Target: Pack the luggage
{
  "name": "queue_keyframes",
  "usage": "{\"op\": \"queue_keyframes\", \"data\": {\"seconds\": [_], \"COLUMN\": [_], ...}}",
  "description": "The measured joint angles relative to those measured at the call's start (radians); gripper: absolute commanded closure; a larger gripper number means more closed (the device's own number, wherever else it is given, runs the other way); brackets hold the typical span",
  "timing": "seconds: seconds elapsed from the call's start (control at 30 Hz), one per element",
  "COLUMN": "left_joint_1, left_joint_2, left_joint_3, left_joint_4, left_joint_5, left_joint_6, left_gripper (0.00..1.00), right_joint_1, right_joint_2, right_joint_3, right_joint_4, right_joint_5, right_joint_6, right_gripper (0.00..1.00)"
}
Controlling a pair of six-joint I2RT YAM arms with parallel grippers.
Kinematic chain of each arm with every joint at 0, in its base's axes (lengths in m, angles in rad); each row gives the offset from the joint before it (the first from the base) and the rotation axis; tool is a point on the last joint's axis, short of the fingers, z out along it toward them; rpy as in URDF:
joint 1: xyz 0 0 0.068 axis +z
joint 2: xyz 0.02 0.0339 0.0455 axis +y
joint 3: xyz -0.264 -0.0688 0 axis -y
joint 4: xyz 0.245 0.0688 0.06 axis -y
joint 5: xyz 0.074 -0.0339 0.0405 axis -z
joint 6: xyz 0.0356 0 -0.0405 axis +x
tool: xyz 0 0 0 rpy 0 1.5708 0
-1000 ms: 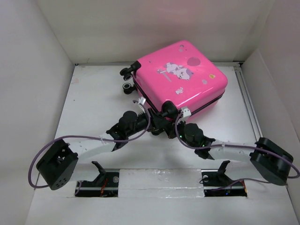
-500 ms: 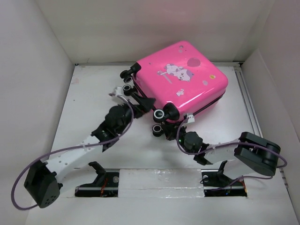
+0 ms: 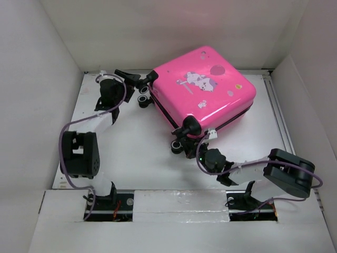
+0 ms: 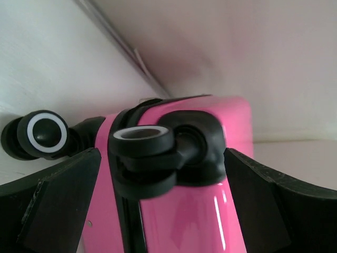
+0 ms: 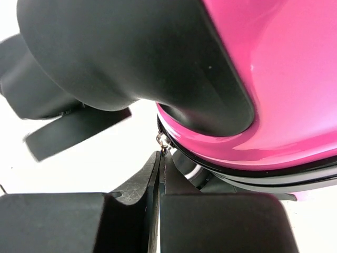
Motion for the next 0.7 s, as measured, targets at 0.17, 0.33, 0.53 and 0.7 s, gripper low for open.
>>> {"op": "queue_keyframes", "data": {"seconds": [0.17,0.33,0.53,0.7], "left_joint_1": [0.012,0.012,0.012,0.014], "left_joint_2": [0.110,0.187,0.290,0.308], "left_joint_3": [0.032,0.048,0.057,0.057], "left_joint_4": [0.019,0.146,0.296,0.351], "left_joint_5": [0.092,0.161,0.209,0.205], "left_joint_6": [-0.048,-0.114,-0.213,-0.259], "left_gripper": [0.02,0.18,0.34,0.33], "right_joint_1": [0.008,0.012,0.013,0.014], "right_joint_2": [0.009,0.020,0.029,0.030], "right_joint_3": [0.008,0.016,0.023,0.027], "right_joint_4": [0.000,0.000,0.000,-0.004], "right_joint_5": [-0.002,-0.015,-0.026,-0.029], "right_joint_6": [-0.007,-0.010,-0.010,-0.010], "right_gripper": [1.00,1.00,1.00,1.00]}}
